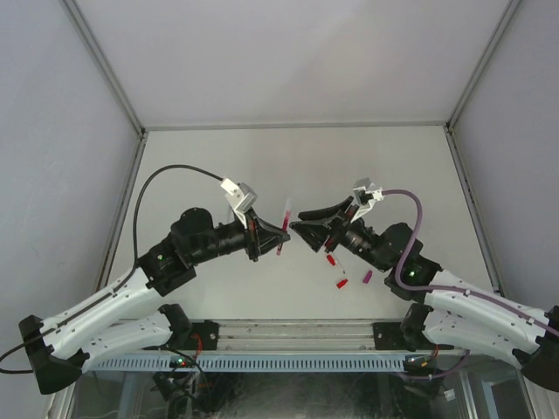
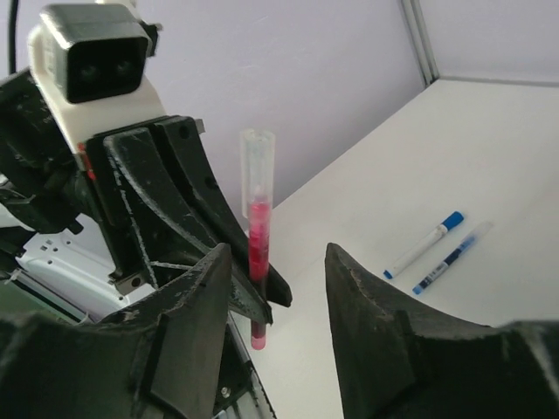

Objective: Insert the pens into the pen caps
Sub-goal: Insert the pen cap onto the pen, then press the pen cap onto the pen.

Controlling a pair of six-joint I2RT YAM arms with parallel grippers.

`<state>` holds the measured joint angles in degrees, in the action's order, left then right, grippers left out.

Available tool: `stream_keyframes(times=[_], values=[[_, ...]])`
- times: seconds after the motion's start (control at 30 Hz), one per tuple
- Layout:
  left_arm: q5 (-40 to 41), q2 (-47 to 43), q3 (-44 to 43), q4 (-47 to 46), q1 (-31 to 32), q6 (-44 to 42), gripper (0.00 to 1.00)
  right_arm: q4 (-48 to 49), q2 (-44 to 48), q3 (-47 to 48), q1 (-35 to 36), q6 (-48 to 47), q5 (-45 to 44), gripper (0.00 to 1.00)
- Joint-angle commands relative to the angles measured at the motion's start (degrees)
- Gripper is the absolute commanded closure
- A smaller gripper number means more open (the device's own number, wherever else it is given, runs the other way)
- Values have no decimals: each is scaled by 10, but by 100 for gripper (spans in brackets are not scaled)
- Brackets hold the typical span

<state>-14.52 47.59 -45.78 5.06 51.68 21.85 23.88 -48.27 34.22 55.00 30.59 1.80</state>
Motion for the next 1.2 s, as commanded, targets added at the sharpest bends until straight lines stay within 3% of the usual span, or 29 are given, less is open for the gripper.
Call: stream_keyframes(times=[0.0, 0.2, 0.4, 0.8, 1.17], values=[[10, -11, -32, -16, 0, -6, 100, -6, 42, 11, -9, -24, 2, 52], [-17, -16, -24, -16, 0, -10, 100, 9, 70, 13, -102, 25, 150, 47], [-66, -11, -26, -30, 0, -14, 100, 12, 48, 46, -148, 38, 253, 42], [-111, -5, -31, -38, 1, -18, 100, 26, -18, 108, -150, 33, 315, 46], [-129, -2, -33, -38, 2, -20, 100, 44, -44, 118, -132, 37, 332, 57]])
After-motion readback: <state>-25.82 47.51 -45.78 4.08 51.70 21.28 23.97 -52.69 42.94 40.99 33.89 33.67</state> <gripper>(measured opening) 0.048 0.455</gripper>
